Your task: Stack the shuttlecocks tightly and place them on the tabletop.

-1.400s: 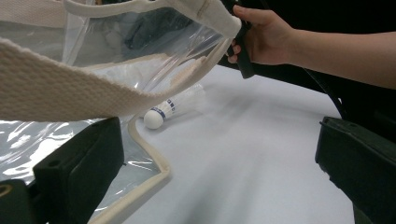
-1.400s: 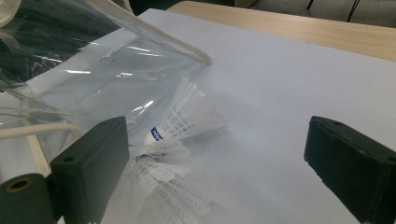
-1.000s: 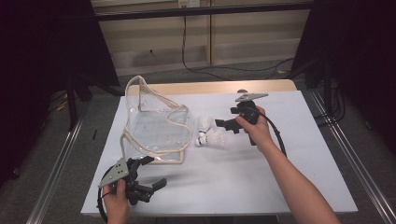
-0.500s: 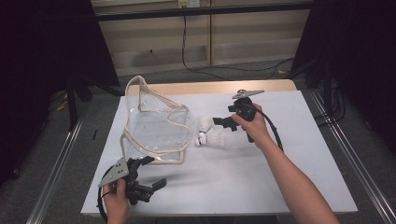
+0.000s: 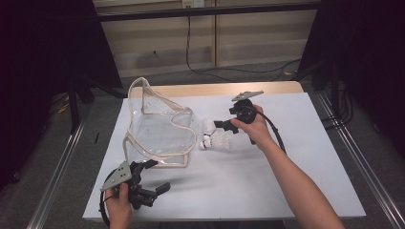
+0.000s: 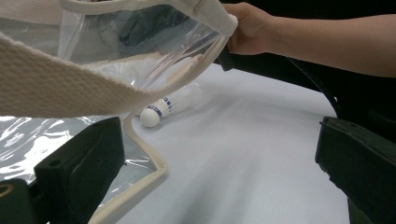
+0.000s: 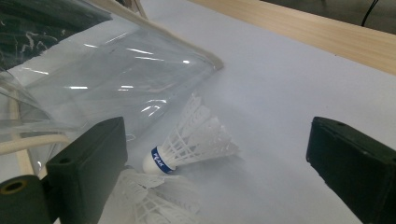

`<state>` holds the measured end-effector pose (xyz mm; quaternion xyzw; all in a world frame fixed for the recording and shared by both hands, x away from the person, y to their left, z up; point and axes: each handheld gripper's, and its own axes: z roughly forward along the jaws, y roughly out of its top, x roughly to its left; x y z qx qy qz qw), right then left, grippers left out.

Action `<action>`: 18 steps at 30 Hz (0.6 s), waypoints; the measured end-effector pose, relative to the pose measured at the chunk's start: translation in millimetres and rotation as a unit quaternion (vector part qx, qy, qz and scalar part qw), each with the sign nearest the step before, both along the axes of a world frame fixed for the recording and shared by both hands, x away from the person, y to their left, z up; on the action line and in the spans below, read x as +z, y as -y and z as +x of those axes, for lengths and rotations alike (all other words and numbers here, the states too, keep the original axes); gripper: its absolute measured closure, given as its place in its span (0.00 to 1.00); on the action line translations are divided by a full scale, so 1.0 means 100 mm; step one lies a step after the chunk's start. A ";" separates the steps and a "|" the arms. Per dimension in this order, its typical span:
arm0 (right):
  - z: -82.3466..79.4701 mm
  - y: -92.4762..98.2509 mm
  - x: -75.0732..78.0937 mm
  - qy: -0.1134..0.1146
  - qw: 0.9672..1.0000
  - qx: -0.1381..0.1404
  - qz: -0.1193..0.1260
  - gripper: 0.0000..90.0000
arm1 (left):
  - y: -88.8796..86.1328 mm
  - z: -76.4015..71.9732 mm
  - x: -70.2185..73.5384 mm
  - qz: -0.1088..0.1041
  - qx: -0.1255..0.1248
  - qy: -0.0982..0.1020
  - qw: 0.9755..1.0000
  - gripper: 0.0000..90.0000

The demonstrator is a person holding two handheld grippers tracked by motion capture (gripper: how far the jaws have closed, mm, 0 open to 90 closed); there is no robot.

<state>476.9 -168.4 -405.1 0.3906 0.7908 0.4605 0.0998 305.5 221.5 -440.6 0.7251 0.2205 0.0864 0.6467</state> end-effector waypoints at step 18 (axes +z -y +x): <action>0.11 -0.06 -0.07 -0.010 1.000 -0.003 -0.011 0.07 | 0.00 0.00 0.00 0.003 -0.001 -0.001 1.000 0.02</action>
